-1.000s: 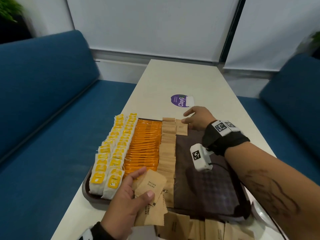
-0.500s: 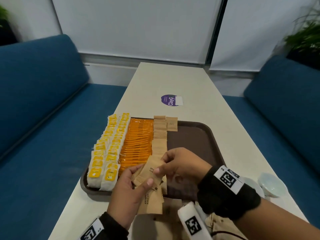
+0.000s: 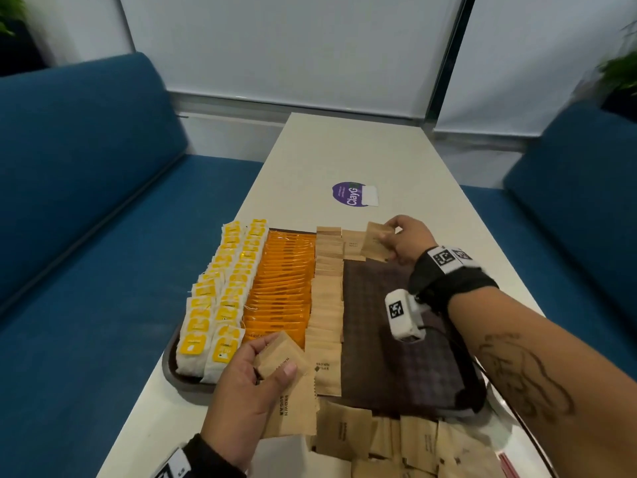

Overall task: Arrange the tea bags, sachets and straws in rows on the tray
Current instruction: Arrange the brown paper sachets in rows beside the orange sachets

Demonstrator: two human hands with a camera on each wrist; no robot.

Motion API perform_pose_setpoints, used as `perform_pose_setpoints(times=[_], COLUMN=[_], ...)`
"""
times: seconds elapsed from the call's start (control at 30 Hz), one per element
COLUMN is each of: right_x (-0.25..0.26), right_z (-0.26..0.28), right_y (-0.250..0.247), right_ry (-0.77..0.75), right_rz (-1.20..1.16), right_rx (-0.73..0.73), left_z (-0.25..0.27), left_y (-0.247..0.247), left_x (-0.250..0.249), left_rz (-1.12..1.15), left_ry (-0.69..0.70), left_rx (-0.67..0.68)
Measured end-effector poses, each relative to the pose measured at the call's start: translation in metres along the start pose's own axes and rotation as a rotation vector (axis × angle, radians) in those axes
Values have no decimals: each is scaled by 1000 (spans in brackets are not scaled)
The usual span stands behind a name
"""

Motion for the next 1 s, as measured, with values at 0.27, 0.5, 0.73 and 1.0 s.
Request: perform_pose_setpoints(times=[0.27, 0.5, 0.73, 1.0], right_x=[-10, -6, -9, 27], right_z=[-45, -58, -66, -13], right_y=[41, 48, 54, 32], right_ry=[95, 118, 159, -69], right_rz=[89, 188, 224, 259], right_rx=[152, 121, 91, 100], left_z=[-5, -5, -1, 6], left_y=[-4, -8, -6, 0], left_x=[10, 13, 15, 6], left_rz=[37, 4, 7, 12], left_ry=[-35, -11, -10, 22], left_rx=[-29, -31, -5, 16])
Point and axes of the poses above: each hand's wrist, its own z-axis away from the middle knuckle, its own y-axis out of the palm, x = y × z, the point moved 7 cm from there along -z, towards the middle knuckle, and after that the axes turned 6 degrees about z, right-handed, at the moved point
